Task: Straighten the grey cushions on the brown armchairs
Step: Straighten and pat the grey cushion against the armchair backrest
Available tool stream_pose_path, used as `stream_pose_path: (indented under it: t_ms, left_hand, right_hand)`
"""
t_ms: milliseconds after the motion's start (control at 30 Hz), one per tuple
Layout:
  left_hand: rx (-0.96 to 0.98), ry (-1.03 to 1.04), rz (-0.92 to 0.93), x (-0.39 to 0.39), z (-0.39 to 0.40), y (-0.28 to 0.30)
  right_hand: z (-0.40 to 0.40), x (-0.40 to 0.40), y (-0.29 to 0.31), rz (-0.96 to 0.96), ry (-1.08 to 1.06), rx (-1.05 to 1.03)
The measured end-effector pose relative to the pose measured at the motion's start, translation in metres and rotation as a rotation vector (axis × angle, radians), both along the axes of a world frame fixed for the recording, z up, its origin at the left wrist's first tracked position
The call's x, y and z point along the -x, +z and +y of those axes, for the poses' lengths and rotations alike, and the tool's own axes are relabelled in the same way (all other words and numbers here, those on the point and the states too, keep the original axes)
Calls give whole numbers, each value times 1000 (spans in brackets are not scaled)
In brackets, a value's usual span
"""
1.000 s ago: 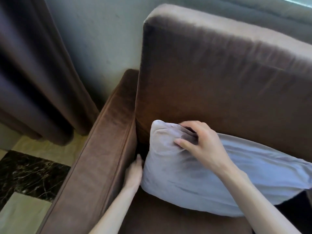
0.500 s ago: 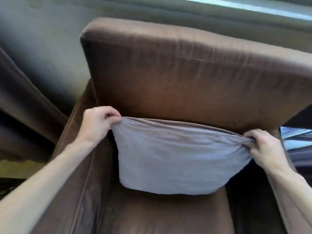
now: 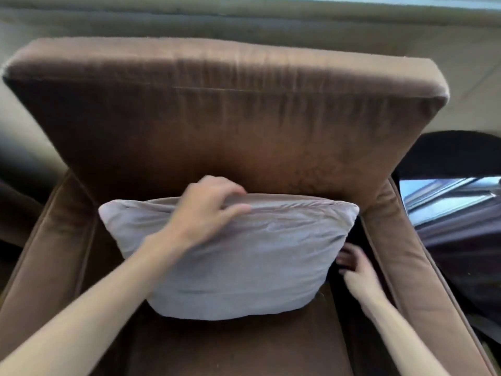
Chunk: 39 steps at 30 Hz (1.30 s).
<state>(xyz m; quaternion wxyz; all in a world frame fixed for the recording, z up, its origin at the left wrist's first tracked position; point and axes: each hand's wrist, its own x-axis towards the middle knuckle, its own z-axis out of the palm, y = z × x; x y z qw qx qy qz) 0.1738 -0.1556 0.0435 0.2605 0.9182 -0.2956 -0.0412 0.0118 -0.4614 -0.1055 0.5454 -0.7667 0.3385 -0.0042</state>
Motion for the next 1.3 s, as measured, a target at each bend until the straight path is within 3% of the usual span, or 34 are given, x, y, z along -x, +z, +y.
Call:
stream_pose_path:
  t_ms: [167, 267, 533, 667, 767, 833, 967, 1067, 1167, 1300]
  left_hand:
    - [-222, -235, 59, 13, -136, -14]
    - [-343, -208, 7, 18, -171, -19]
    - [-38, 20, -94, 15, -166, -20]
    - [-31, 18, -106, 18, -164, -30]
    - [6, -87, -89, 22, -151, -35]
    - [35, -93, -112, 28, -127, -33]
    - [-51, -26, -169, 30, -46, -32]
    - [-267, 78, -170, 13, 26, -32]
    - [-370, 138, -86, 0, 70, -26]
    - [-215, 134, -111, -12, 74, -15]
  right_hand:
    - [4, 28, -77, 414, 235, -101]
    - [10, 27, -105, 440, 283, -51]
    - [7, 20, -95, 432, 401, 328]
    - [12, 24, -93, 432, 364, 269]
    - [4, 23, -89, 338, 348, 166]
    - [1, 26, -65, 222, 297, 251]
    - [9, 17, 20, -268, 70, 445]
    - [15, -15, 81, -520, 117, 598]
    - [15, -55, 103, -475, 346, 869]
    - [3, -84, 104, -285, 440, 1023]
